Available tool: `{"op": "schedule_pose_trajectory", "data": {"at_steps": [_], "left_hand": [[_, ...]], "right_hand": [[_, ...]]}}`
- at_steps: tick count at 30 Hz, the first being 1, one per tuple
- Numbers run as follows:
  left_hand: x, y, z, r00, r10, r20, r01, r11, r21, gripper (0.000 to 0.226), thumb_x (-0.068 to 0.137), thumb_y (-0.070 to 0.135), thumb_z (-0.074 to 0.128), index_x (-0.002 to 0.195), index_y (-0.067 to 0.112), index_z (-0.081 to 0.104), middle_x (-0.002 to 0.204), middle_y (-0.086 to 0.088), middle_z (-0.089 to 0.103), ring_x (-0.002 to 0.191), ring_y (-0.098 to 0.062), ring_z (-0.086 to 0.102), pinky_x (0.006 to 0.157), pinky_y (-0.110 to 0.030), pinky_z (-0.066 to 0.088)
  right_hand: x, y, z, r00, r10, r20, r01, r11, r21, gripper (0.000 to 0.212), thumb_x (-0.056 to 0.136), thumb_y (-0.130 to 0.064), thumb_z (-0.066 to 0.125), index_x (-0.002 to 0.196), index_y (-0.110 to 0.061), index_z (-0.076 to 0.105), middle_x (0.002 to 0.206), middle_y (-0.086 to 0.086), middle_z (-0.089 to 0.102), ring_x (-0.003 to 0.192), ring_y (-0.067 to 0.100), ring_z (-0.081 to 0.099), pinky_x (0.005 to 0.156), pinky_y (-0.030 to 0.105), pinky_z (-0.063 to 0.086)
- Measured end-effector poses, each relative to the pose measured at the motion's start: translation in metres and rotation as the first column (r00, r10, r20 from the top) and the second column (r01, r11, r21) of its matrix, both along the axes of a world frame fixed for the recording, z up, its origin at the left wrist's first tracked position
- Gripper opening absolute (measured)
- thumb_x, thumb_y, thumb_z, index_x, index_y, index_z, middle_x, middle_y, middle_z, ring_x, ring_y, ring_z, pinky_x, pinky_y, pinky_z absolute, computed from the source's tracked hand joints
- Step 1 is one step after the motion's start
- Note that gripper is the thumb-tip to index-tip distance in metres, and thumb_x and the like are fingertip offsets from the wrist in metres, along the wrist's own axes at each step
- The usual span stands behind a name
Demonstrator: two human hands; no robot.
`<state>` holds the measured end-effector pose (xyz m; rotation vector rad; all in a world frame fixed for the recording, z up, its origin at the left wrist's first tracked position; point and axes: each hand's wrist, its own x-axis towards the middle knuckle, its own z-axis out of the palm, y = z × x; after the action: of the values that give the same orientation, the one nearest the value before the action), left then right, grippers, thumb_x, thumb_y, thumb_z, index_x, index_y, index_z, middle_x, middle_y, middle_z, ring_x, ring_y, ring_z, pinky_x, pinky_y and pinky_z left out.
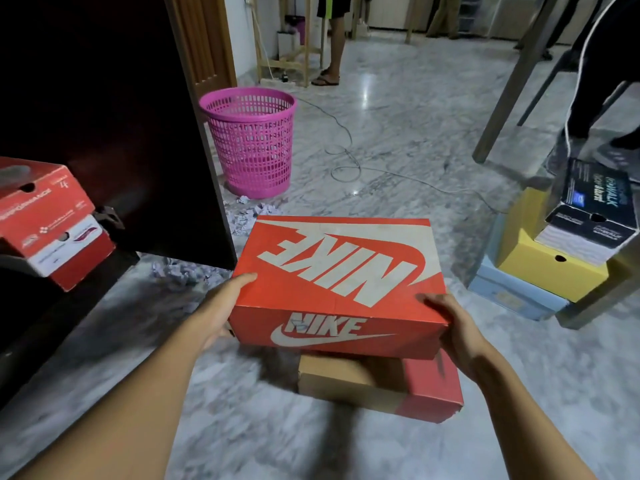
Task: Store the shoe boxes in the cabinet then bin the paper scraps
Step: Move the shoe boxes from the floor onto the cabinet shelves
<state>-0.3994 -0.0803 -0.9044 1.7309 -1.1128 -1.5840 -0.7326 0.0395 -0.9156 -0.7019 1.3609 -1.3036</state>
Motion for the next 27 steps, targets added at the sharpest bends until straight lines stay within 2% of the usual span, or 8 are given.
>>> {"op": "schedule_pose_trajectory", "data": {"at_steps": [6,10,13,16,19,23,25,27], "left_hand": [[0.065,0.007,0.067,0.993,0.108,0.052,-0.101,0.986,-0.131,0.037,0.083,0.055,0.061,0.11,0.03,0.061,0.103,-0.003,0.072,0.1,-0.025,0.065,0.095,-0.055,0.049],[0.118,0.03,0.109,0.968,0.233,0.088,-0.211,0.955,-0.208,0.059,0.07,0.068,0.058,0.116,0.031,0.062,0.109,0.0,0.072,0.106,-0.025,0.064,0.099,-0.057,0.044],[0.15,0.056,0.138,0.951,0.3,0.072,-0.271,0.924,-0.27,0.048,0.077,0.065,0.056,0.113,0.034,0.063,0.107,0.001,0.073,0.102,-0.023,0.066,0.093,-0.052,0.05],[0.178,0.078,0.166,0.917,0.395,0.057,-0.356,0.874,-0.331,0.056,0.071,0.072,0.053,0.111,0.034,0.063,0.104,0.001,0.073,0.099,-0.024,0.067,0.091,-0.051,0.052],[0.204,0.094,0.197,0.818,0.575,0.013,-0.523,0.753,-0.399,0.058,0.071,0.075,0.049,0.106,0.031,0.064,0.098,-0.003,0.072,0.09,-0.024,0.067,0.079,-0.04,0.054],[0.235,0.112,0.247,0.633,0.762,-0.135,-0.715,0.509,-0.48,0.063,0.059,0.075,0.054,0.09,0.023,0.071,0.094,-0.006,0.075,0.082,-0.027,0.072,0.083,-0.046,0.058],[0.248,0.116,0.277,0.504,0.829,-0.243,-0.777,0.312,-0.546,0.047,0.071,0.064,0.059,0.078,0.018,0.067,0.093,-0.005,0.073,0.084,-0.024,0.07,0.082,-0.04,0.057],[0.255,0.114,0.307,0.395,0.865,-0.308,-0.787,0.146,-0.6,0.044,0.078,0.061,0.057,0.068,0.019,0.061,0.09,-0.004,0.069,0.087,-0.022,0.067,0.083,-0.037,0.053]], "right_hand": [[0.036,-0.035,0.038,0.99,0.098,0.105,-0.091,0.993,-0.073,0.03,0.09,-0.028,0.047,0.111,-0.012,0.061,0.078,0.002,0.073,0.064,0.013,0.065,0.061,0.027,0.051],[0.075,-0.055,0.074,0.973,0.222,0.063,-0.21,0.965,-0.156,0.063,0.068,-0.042,0.061,0.124,-0.012,0.057,0.087,0.001,0.072,0.067,0.011,0.065,0.065,0.035,0.042],[0.11,-0.064,0.099,0.965,0.252,0.075,-0.234,0.952,-0.196,0.025,0.093,-0.021,0.044,0.111,-0.015,0.06,0.081,0.002,0.068,0.058,0.006,0.065,0.06,0.03,0.043],[0.147,-0.07,0.122,0.948,0.315,0.035,-0.298,0.922,-0.246,0.027,0.09,-0.029,0.045,0.103,-0.018,0.066,0.092,0.006,0.071,0.075,0.015,0.066,0.07,0.035,0.042],[0.189,-0.082,0.151,0.928,0.371,0.034,-0.345,0.891,-0.296,0.047,0.067,-0.044,0.056,0.107,-0.021,0.07,0.098,0.004,0.075,0.091,0.023,0.062,0.083,0.042,0.04],[0.244,-0.1,0.206,0.903,0.428,-0.033,-0.403,0.819,-0.409,0.031,0.092,-0.03,0.045,0.114,-0.022,0.064,0.077,-0.009,0.075,0.071,0.008,0.067,0.067,0.031,0.044],[0.268,-0.113,0.242,0.882,0.47,-0.047,-0.43,0.757,-0.492,0.037,0.086,-0.036,0.051,0.12,-0.024,0.06,0.091,-0.006,0.076,0.082,0.009,0.071,0.069,0.031,0.049],[0.288,-0.125,0.274,0.875,0.483,-0.013,-0.41,0.729,-0.549,0.066,0.071,-0.046,0.059,0.132,-0.024,0.054,0.118,0.004,0.069,0.107,0.022,0.066,0.081,0.038,0.052]]}}
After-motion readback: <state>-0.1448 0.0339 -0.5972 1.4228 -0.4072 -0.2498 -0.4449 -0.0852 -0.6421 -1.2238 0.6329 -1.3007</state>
